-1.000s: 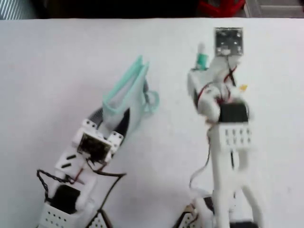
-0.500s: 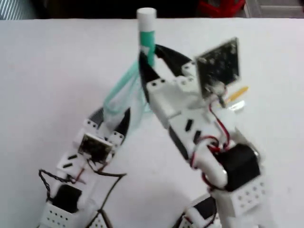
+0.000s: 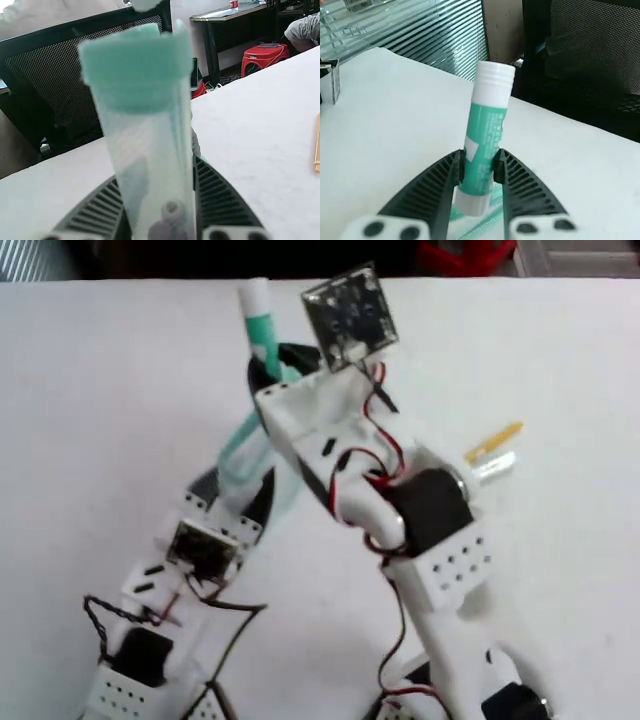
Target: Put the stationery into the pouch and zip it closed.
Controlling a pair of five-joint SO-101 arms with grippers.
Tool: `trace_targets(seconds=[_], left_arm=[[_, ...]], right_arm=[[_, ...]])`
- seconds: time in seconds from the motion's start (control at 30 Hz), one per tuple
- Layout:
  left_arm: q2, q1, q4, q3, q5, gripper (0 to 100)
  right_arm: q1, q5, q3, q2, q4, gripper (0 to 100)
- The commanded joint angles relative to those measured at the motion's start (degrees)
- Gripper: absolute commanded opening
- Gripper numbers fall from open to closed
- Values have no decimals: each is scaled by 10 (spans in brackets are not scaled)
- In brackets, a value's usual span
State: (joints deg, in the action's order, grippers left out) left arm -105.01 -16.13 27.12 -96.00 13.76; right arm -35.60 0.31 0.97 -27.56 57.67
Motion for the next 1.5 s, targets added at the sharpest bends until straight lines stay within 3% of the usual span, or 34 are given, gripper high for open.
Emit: trace_targets(seconds=[0.0,0.23,0.37,0.47,0.63,0.93,1.13,1.37,1.47], left_arm=[[2,2,-4,3,5,150],[2,2,-4,4,5,151],[2,2,-4,4,2,199],[2,4,-4,7,-51,229],[2,22,-2,17,-71,230],[2,19,-1,16,-71,229],[2,19,-2,11,-71,229],[2,19,-4,10,-70,229],[2,21,-4,10,-70,229]], right_arm=[[-3,-4,8,1,1,19],[-1,-1,83,-22,-8,19],[-2,0,159,-45,-90,19],[-14,-1,225,-64,-166,19],[-30,2,320,-118,-213,19],[-65,74,357,-193,-145,29],[-65,73,320,-193,-99,238],[-63,77,296,-196,-88,222],[-28,77,234,-196,-58,220]])
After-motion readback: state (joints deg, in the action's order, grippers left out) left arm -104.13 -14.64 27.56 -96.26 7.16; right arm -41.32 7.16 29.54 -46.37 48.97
